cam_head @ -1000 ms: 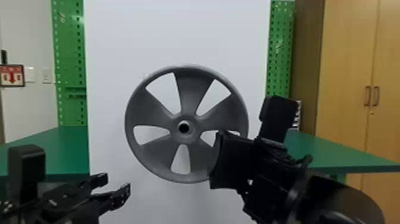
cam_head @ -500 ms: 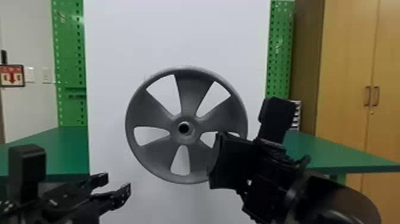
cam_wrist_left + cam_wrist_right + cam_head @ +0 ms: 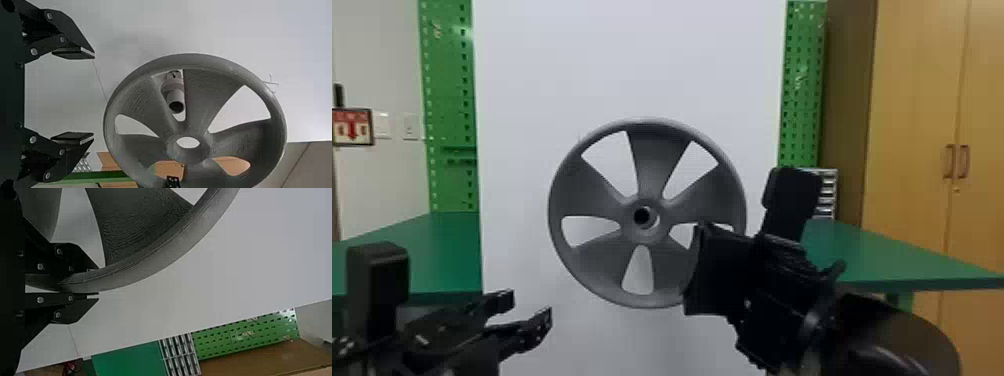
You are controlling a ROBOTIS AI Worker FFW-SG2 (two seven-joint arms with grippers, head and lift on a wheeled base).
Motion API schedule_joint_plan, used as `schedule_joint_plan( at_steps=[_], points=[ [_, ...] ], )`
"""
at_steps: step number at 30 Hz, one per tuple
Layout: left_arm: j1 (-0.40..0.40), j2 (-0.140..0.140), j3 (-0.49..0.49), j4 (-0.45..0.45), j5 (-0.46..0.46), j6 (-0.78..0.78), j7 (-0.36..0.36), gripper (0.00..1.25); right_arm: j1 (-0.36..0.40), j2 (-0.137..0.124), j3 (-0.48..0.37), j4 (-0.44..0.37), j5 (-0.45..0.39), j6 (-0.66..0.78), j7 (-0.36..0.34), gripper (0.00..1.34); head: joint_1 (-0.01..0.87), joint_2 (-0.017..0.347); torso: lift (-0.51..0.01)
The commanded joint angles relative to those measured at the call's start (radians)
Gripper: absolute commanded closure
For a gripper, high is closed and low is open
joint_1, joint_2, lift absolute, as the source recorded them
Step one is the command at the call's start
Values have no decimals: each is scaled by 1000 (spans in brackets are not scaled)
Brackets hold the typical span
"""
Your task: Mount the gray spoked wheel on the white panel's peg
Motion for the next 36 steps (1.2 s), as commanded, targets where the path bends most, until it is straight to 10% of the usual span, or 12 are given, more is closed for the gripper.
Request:
schedule_joint_plan(
  at_steps=[1, 36],
  points=[
    [-1, 0, -1, 0, 0, 0, 0, 512, -12, -3, 2, 25, 9, -11, 11, 1207, 117, -8, -438],
    [-9, 5, -9, 6, 0, 0, 0, 513, -59, 7, 32, 134, 50, -71, 55, 1208, 117, -8, -438]
  ],
)
